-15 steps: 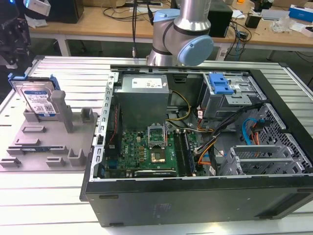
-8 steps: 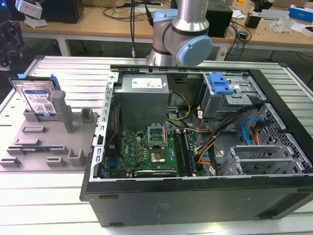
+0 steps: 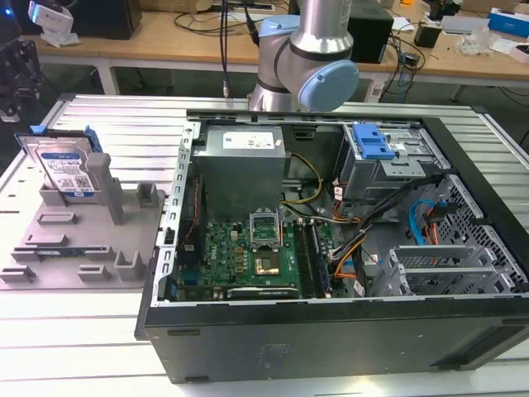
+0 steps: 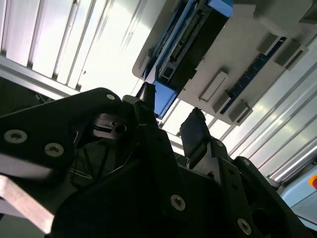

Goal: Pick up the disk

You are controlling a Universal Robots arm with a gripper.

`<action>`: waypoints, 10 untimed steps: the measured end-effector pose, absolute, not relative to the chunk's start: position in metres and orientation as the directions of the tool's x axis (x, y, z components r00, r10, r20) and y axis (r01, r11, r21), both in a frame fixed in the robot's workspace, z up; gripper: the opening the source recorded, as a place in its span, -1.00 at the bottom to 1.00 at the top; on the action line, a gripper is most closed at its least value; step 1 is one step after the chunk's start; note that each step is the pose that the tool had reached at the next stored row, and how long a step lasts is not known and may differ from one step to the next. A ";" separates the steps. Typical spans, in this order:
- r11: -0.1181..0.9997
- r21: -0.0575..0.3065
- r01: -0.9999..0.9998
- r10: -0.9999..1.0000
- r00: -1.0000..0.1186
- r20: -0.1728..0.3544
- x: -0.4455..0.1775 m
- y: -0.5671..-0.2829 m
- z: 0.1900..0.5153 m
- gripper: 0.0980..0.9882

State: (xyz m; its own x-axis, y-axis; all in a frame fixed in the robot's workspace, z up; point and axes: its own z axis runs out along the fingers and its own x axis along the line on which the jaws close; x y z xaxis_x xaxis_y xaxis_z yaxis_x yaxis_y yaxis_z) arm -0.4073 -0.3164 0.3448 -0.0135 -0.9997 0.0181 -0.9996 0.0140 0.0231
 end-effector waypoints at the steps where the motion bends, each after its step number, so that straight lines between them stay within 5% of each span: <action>1: 0.013 0.023 -1.000 -1.000 -0.013 0.018 -0.407 -0.316 0.344 -0.14; 10: -0.002 0.023 -1.000 -1.000 0.003 0.018 -0.405 -0.316 0.339 -0.14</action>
State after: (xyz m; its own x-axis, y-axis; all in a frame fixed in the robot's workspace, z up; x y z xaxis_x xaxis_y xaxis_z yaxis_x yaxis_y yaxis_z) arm -0.4046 -0.3156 0.3386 0.0027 -0.9998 0.0182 -0.9997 -0.0023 0.0231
